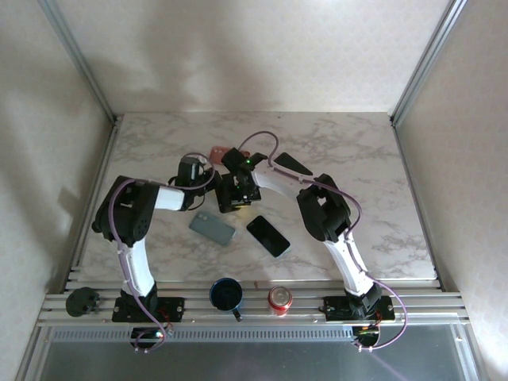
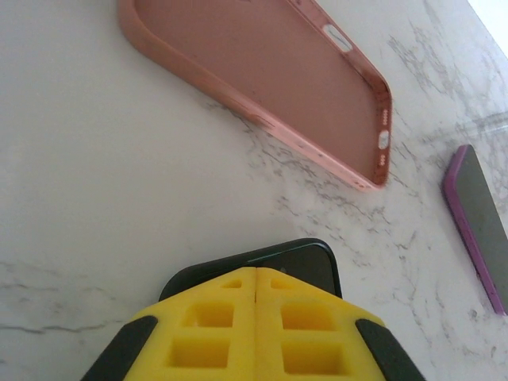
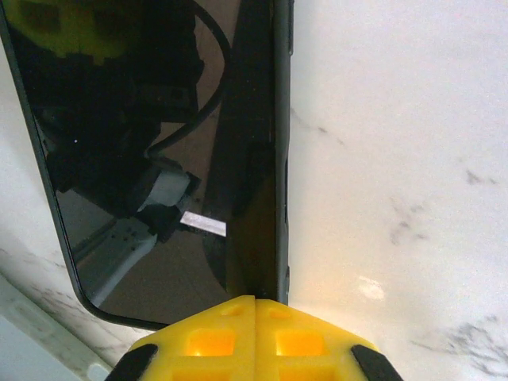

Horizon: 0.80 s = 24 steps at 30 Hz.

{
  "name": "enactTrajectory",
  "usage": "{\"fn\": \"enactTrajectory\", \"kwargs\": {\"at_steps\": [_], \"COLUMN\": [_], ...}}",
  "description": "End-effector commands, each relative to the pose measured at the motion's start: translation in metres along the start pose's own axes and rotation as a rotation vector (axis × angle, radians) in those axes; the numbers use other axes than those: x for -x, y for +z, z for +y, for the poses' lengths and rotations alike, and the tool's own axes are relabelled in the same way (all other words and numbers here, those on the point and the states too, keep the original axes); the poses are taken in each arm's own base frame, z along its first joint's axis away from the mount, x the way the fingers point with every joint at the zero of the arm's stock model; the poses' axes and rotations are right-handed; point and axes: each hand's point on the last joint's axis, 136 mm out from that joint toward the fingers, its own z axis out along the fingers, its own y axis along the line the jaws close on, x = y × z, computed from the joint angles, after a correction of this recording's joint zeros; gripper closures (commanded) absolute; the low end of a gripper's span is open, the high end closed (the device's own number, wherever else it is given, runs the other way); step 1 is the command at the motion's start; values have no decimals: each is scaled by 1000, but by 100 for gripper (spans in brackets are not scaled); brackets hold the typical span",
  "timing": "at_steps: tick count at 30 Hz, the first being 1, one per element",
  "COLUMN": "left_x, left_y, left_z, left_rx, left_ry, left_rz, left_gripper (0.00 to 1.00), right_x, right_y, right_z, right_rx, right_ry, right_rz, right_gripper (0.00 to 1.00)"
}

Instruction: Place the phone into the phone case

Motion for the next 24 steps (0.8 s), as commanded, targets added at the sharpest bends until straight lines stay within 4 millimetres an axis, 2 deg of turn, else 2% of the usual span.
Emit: {"fn": "enactTrajectory", "kwargs": {"at_steps": [1, 6, 10, 13, 17, 24], "left_x": [-1, 31, 59, 72, 72, 49], "left_y": [-2, -6, -18, -31, -48, -72], "left_z": [23, 23, 15, 10, 8, 16], "left_rx": [86, 80, 69, 62, 57, 76], "left_ry": [-14, -34, -32, -34, -41, -57], "left_rz": [34, -21, -82, -115, -131, -116], "left_gripper": [100, 100, 100, 100, 100, 100], "right_x": [-16, 2, 15, 21, 31, 49], "right_y": [57, 54, 50, 49, 46, 45], "right_z": [-10, 5, 19, 30, 43, 64], "right_rx": [-53, -16, 24, 68, 115, 183], "right_ry": [-12, -20, -23, -15, -5, 4], "right_rz": [87, 62, 48, 41, 25, 2], "right_gripper": [100, 100, 100, 100, 100, 100]}}
